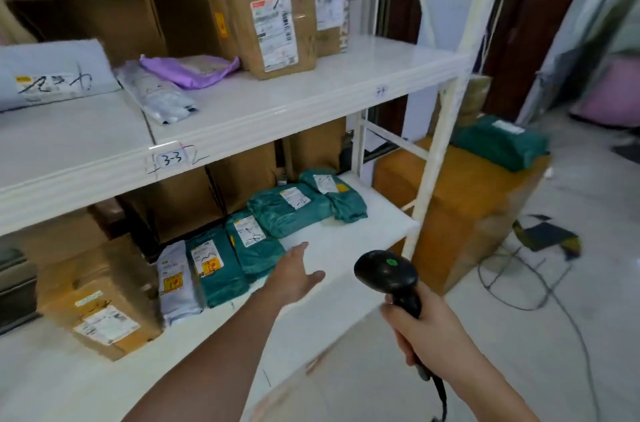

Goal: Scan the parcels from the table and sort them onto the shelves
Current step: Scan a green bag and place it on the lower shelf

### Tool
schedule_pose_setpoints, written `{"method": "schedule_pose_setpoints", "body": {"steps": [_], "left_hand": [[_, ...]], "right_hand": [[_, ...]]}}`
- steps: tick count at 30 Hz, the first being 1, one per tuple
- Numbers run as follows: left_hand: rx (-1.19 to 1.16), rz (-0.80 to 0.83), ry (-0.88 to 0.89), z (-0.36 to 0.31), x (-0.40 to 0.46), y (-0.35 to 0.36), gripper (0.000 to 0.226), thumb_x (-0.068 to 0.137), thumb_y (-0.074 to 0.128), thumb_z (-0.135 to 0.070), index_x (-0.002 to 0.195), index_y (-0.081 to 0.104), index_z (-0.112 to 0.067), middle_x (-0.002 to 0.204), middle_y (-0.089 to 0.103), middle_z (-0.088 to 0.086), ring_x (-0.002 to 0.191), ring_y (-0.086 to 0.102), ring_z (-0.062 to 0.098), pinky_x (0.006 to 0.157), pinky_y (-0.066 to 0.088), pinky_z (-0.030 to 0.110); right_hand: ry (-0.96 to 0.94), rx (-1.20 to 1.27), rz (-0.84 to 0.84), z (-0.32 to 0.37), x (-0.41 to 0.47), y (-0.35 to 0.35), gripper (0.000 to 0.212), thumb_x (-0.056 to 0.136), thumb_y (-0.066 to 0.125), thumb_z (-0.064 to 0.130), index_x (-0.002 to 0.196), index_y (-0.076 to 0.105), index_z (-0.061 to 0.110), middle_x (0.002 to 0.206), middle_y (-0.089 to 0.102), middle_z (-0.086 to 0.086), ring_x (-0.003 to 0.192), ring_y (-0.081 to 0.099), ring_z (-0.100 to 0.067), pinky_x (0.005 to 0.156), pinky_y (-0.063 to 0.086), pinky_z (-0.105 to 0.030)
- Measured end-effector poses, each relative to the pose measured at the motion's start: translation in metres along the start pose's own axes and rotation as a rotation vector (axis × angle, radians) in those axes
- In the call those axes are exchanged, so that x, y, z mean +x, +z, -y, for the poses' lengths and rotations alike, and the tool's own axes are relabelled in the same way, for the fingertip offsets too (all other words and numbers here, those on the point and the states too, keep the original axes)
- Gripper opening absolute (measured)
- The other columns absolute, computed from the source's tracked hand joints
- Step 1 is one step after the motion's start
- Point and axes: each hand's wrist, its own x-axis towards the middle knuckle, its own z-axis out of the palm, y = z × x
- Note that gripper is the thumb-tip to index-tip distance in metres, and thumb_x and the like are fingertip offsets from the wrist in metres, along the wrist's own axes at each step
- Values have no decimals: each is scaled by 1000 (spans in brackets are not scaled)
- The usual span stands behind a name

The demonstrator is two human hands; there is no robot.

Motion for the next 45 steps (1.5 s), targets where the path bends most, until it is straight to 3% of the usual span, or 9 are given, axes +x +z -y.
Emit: {"method": "schedule_pose_setpoints", "body": {"steps": [3, 7, 13, 19, 31, 34, 39, 45], "left_hand": [[120, 11, 171, -99, 24, 24, 88, 94, 57, -64, 164, 21, -24, 172, 17, 1, 157, 19, 23, 127, 19, 39], [204, 74, 331, -203, 41, 54, 87, 93, 51, -70, 164, 19, -30, 173, 12, -4, 158, 16, 26, 127, 21, 48], [242, 169, 474, -290, 76, 94, 87, 91, 51, -74, 162, 22, -34, 172, 16, -6, 156, 24, 27, 121, 33, 55], [271, 268, 538, -342, 142, 124, 82, 92, 52, -72, 160, 29, -33, 167, 31, -6, 149, 39, 27, 116, 42, 50], [316, 364, 616, -471, 313, 150, 81, 96, 51, -67, 160, 33, -22, 165, 32, 0, 145, 42, 25, 116, 40, 43], [341, 366, 617, -506, 353, 177, 76, 98, 51, -63, 159, 34, -20, 163, 35, 0, 143, 45, 25, 115, 41, 41], [392, 387, 579, -572, 418, 235, 77, 99, 52, -62, 160, 34, -18, 164, 36, 3, 145, 43, 26, 118, 39, 43], [290, 411, 517, -660, 480, 281, 73, 97, 58, -58, 157, 39, -21, 161, 41, 3, 141, 48, 26, 115, 42, 45]], "right_hand": [[24, 43, -183, -14, -20, -60, 8, 95, 62, 18, 99, 57, 24, 55, 60, -6, 46, 55, -16, 49, 50, -27], [48, 104, -380, -32, -44, -130, 5, 95, 62, 14, 99, 59, 15, 55, 58, -8, 45, 53, -17, 47, 48, -28], [67, 111, -555, -59, -51, -200, 4, 94, 61, 9, 95, 58, 10, 53, 53, -8, 41, 48, -19, 40, 42, -27], [110, 119, -617, -73, -2, -245, 4, 93, 60, 9, 94, 57, 12, 52, 52, -6, 42, 49, -19, 42, 40, -26], [122, 145, -689, -62, 133, -358, 6, 93, 60, 10, 93, 57, 16, 51, 54, -5, 39, 48, -18, 39, 39, -24], [136, 129, -686, -75, 168, -397, 8, 92, 61, 10, 91, 57, 17, 48, 56, -4, 39, 51, -20, 45, 44, -29], [153, 113, -647, -103, 239, -474, 14, 83, 62, 31, 87, 54, 42, 52, 62, -7, 43, 59, -22, 54, 47, -31], [136, 155, -597, -114, 311, -577, 15, 92, 63, 12, 97, 57, 25, 48, 55, 0, 39, 52, -17, 43, 43, -26]]}}
